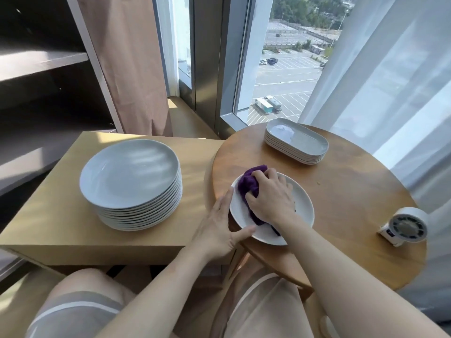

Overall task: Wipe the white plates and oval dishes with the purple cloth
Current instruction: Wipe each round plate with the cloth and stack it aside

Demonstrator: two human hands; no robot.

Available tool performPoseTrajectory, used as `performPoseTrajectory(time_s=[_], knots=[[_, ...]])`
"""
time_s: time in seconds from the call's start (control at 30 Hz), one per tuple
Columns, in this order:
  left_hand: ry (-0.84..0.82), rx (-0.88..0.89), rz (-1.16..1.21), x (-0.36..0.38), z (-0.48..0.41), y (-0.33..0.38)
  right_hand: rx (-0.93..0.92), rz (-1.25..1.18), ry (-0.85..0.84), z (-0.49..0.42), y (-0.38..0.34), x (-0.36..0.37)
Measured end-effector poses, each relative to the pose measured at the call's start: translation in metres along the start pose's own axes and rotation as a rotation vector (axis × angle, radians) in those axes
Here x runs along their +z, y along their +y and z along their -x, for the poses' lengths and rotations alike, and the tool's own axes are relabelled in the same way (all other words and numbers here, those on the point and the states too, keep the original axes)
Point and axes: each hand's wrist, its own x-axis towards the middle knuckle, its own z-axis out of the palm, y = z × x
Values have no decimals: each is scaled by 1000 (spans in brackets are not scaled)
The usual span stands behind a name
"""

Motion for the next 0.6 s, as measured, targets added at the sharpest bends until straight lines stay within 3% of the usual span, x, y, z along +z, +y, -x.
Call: performPoseTrajectory(time_s=[0.17,0.47,0.6], knots=[[11,-66,-221,0,2,5,39,202,104,-1,9,1],[-3,-68,-244,0,2,5,87,323,-8,23,42,-26],[-8,-60,-256,-1,1,5,96,252,-130,38,46,-37]])
